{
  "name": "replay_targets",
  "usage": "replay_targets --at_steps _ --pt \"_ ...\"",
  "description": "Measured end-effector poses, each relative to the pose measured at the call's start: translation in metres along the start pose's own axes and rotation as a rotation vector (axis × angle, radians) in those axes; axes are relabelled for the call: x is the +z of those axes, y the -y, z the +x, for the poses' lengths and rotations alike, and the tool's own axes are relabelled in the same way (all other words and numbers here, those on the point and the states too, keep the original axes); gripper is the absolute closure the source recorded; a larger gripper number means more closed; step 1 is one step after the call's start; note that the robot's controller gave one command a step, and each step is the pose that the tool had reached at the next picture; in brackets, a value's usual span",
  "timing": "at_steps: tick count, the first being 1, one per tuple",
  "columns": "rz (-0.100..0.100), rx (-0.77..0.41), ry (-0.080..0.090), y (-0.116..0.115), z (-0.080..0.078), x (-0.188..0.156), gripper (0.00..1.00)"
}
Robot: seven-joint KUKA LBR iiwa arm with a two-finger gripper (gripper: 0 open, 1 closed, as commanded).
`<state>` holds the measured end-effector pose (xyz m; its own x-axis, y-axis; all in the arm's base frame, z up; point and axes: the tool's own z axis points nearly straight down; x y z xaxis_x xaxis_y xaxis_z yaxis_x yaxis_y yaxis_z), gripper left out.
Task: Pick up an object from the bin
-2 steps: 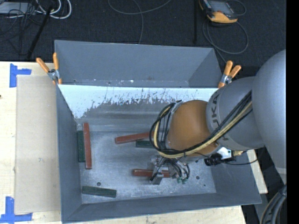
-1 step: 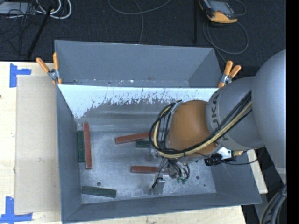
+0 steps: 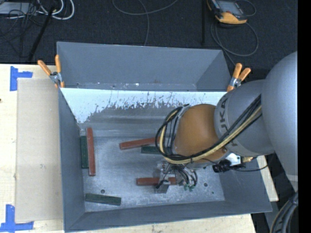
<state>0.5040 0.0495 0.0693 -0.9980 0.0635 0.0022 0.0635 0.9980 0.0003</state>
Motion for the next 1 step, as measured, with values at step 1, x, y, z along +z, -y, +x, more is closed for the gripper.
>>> replay_targets --at_steps 1 --pt "0.000 -0.083 0.011 0.0110 -0.0034 -0.1612 1.00"
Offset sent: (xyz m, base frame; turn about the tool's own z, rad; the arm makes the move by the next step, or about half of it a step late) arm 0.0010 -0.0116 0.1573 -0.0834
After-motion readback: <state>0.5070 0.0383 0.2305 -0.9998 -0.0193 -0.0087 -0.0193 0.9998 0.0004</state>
